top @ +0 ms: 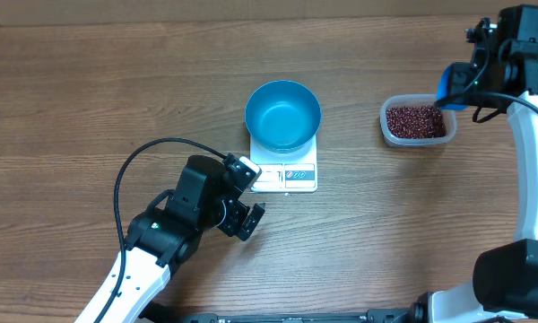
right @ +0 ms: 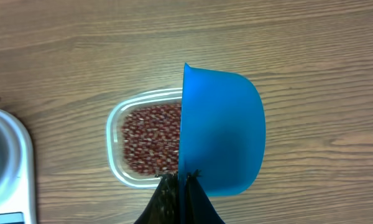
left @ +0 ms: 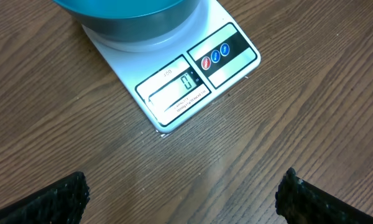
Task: Scoop item into bowl and weigh 150g on scale
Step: 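Dip the blue scoop into the red beans with the right gripper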
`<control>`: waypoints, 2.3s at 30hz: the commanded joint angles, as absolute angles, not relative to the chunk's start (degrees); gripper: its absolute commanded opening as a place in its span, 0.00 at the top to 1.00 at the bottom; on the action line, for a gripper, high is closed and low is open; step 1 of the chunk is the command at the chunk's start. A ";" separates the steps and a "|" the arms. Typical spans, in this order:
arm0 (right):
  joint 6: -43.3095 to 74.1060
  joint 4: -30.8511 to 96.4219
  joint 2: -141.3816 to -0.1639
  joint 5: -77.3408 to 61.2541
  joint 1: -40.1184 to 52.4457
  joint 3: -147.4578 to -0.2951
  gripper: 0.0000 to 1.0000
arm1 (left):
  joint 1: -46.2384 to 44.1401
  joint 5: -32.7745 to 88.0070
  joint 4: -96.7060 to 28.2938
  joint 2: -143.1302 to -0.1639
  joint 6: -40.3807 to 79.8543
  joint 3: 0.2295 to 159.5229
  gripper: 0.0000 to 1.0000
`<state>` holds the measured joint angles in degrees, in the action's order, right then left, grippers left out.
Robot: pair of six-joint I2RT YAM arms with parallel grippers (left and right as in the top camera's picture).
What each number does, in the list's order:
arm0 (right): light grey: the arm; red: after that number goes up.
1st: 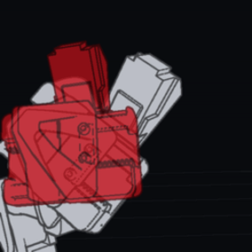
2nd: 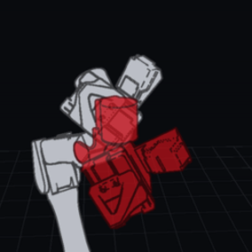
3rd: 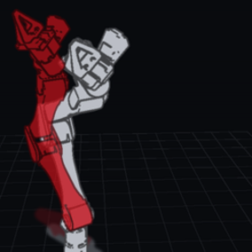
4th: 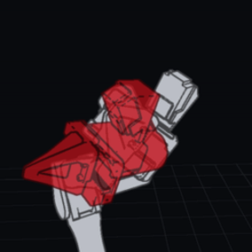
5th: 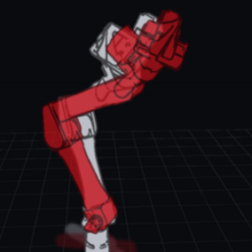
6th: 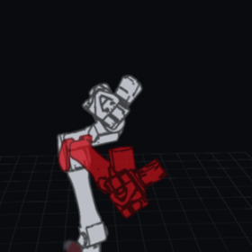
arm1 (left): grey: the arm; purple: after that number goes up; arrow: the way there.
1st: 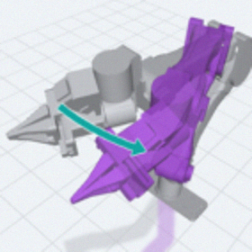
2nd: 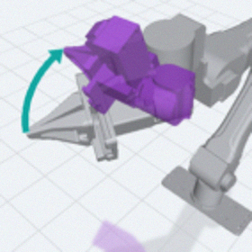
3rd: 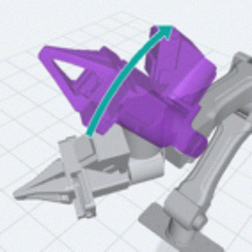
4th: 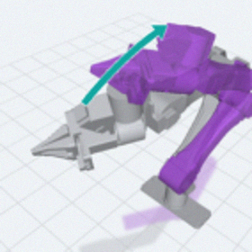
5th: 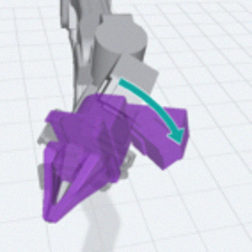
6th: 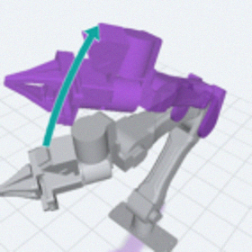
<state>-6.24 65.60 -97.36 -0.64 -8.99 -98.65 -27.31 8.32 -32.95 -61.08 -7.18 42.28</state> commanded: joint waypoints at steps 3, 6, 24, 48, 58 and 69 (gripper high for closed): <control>-13.63 64.99 -99.42 -6.39 -11.88 -97.19 0.96 | -27.40 7.90 -32.77 -61.41 -6.20 42.09 0.01; -13.54 62.59 -100.31 -6.59 -12.08 -94.06 0.96 | -27.40 7.90 -32.77 -61.41 -6.20 42.09 0.00; -11.86 52.93 -102.02 -6.50 -12.08 -83.90 0.96 | -27.40 7.90 -32.77 -61.41 -6.20 42.09 0.00; -13.56 52.93 -102.48 -9.19 -7.62 -77.21 0.96 | -27.40 7.92 -32.77 -61.41 -6.20 42.09 0.00; -13.32 54.52 -103.00 -15.62 -7.73 -77.21 0.96 | -27.40 7.92 -32.77 -61.41 -6.20 42.09 0.00; -11.66 54.81 -104.55 -20.38 -8.19 -77.19 0.96 | -27.40 7.90 -32.77 -61.41 -6.20 42.09 0.01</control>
<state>-12.03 55.27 -103.04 -15.27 -8.23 -77.80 -27.31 8.29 -32.95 -61.10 -7.18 42.28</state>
